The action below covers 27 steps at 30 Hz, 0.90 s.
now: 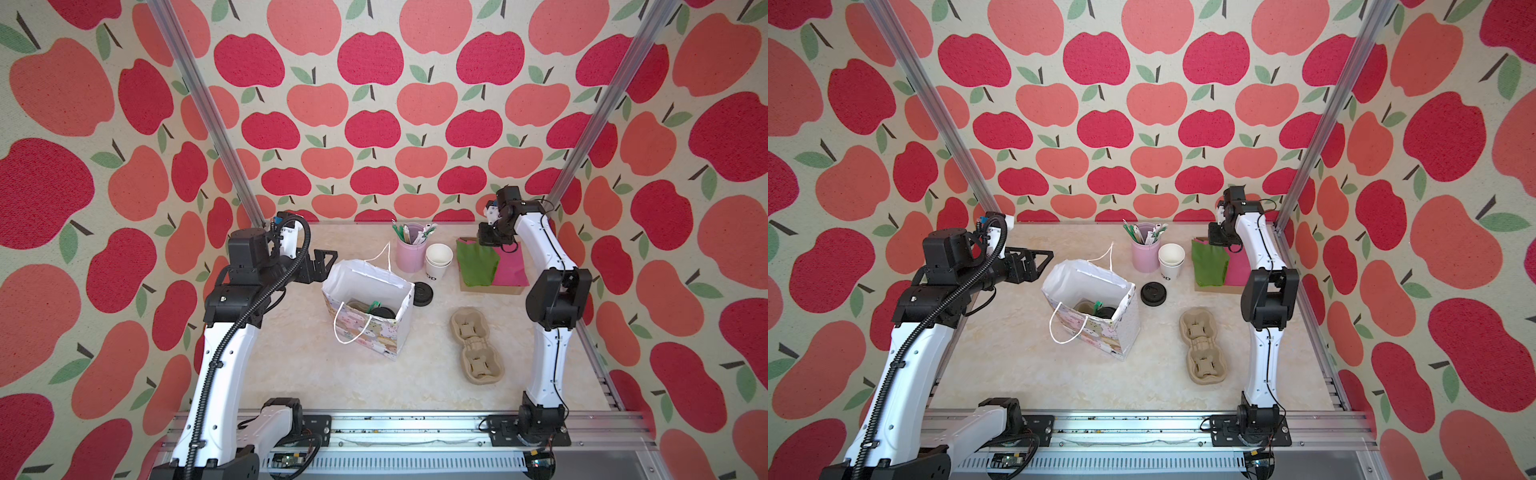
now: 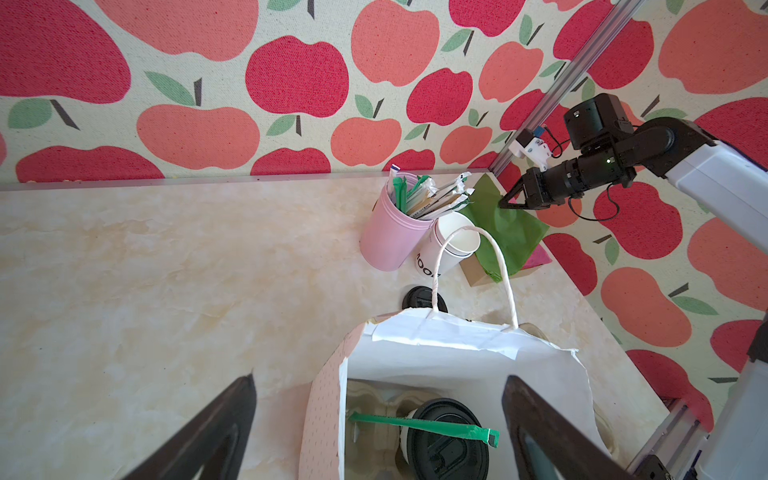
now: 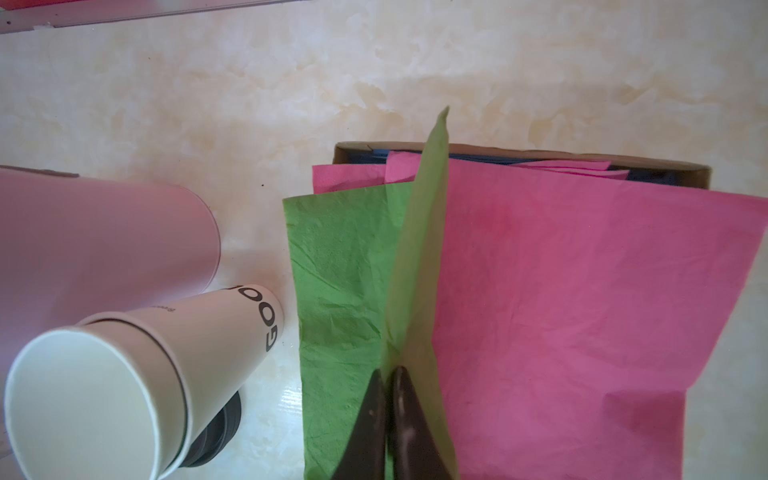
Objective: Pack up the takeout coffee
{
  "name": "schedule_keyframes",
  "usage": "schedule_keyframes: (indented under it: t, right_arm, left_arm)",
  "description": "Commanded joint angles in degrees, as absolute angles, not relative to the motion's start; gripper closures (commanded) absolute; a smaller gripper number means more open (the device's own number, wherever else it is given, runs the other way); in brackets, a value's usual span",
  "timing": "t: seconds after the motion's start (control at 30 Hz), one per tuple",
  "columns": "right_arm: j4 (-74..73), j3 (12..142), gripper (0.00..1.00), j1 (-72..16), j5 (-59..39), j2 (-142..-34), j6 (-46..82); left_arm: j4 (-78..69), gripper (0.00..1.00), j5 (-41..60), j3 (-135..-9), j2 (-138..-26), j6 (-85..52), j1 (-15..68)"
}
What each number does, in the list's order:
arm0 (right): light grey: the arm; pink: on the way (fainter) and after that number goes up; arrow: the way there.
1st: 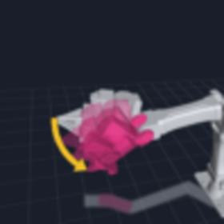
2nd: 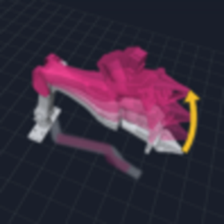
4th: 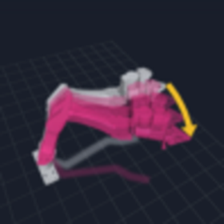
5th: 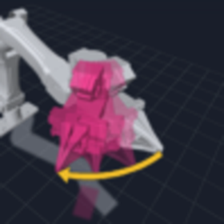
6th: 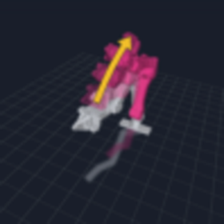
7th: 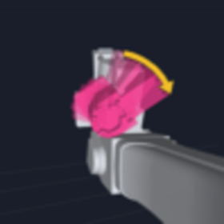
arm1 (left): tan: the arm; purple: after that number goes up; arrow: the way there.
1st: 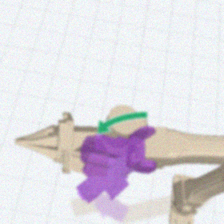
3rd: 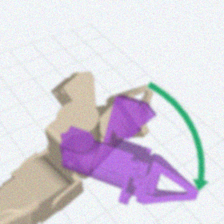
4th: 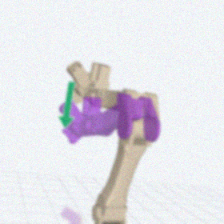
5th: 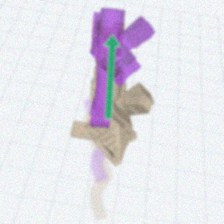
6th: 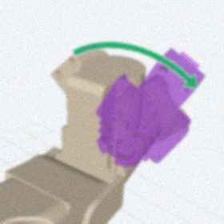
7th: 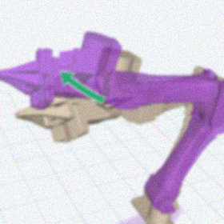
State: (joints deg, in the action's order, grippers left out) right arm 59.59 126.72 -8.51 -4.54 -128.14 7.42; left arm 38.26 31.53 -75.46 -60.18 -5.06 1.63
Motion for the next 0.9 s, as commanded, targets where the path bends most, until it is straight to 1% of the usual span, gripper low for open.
schedule_keyframes:
  t: [0.0, 0.1, 0.23, 0.47, 0.6, 0.7, 0.87]
  right_arm:
    - [62.02, 129.09, 0.9, -10.13, -7.27, -130.81, 9.56]
    - [62.4, 129.78, 0.85, -11.46, -7.7, -132.15, 9.73]
    - [62.84, 130.38, 0.76, -12.39, -7.94, -133.59, 10.0]
    - [62.98, 130.21, 0.61, -12.48, -13.98, -134.21, 10.72]
    - [62.67, 130.14, 0.51, -12.48, -17.0, -133.44, 10.85]
    - [62.66, 129.97, 0.45, -12.24, -17.7, -132.69, 11.23]
    - [62.11, 129.44, 0.39, -11.74, -18.62, -130.95, 12.42]
  left_arm:
    - [38.08, 0.05, 31.73, -74.63, -59.06, -4.53, 1.31]
    - [37.97, 0.05, 31.82, -74.53, -59.05, -4.74, 1.25]
    - [37.97, 0.05, 31.84, -74.62, -58.97, -4.75, 1.3]
    - [37.78, 0.05, 31.99, -74.67, -59.15, -4.92, 1.32]
    - [37.37, 0.05, 32.08, -74.45, -59.23, -5.27, 1.27]
    - [37.12, 0.05, 32.17, -74.36, -59.17, -5.36, 1.3]
    - [37.09, 0.05, 32.17, -74.36, -59.31, -5.36, 1.32]
